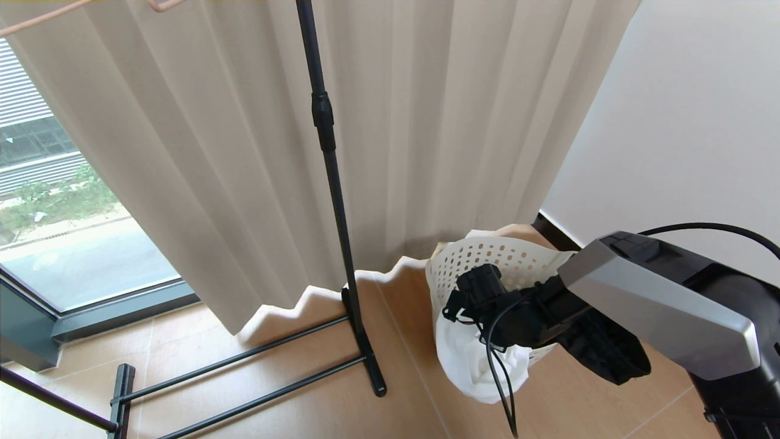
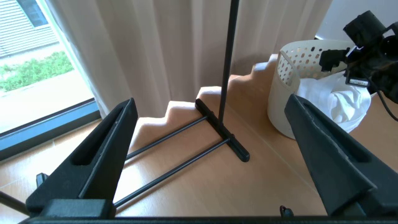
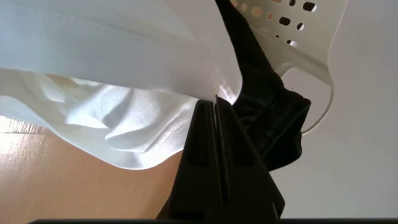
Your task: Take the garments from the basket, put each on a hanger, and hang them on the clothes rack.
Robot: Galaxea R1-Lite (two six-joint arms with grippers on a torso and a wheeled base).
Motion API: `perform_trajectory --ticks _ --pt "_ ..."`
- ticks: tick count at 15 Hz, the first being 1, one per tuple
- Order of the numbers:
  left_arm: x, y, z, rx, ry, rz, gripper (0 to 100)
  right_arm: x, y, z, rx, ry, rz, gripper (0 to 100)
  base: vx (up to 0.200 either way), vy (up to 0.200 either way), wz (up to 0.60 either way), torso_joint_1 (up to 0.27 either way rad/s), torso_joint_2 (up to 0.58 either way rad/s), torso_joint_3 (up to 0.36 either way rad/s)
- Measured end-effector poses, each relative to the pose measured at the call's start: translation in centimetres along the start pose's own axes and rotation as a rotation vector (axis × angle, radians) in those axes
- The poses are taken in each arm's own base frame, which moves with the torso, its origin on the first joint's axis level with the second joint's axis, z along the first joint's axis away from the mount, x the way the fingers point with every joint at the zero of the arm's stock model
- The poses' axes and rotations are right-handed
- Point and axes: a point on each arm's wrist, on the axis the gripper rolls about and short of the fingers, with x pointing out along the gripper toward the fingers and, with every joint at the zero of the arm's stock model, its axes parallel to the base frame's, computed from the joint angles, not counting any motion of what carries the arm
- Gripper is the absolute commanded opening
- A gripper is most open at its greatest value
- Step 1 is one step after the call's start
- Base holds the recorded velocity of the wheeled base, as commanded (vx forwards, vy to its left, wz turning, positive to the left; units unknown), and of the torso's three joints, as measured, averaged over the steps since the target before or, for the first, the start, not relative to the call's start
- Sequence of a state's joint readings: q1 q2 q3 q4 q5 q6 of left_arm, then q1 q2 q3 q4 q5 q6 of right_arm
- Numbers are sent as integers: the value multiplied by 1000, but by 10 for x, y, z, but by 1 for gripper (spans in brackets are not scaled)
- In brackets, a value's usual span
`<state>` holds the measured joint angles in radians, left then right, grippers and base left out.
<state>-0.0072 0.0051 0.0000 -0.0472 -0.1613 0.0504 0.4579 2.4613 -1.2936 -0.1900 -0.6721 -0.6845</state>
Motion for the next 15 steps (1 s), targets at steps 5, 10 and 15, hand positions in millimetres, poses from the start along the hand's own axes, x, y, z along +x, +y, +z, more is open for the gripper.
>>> perform_trajectory --ticks 5,10,15 --pt "0 0 0 0 0 0 100 -8 2 -5 20 -30 -19 0 0 0 0 0 0 0" --pt "0 0 0 0 0 0 100 -13 3 -12 18 -34 -22 100 0 0 0 0 0 0" --pt "0 0 0 0 0 0 100 -13 6 -16 -3 -24 -14 100 0 0 0 0 0 0"
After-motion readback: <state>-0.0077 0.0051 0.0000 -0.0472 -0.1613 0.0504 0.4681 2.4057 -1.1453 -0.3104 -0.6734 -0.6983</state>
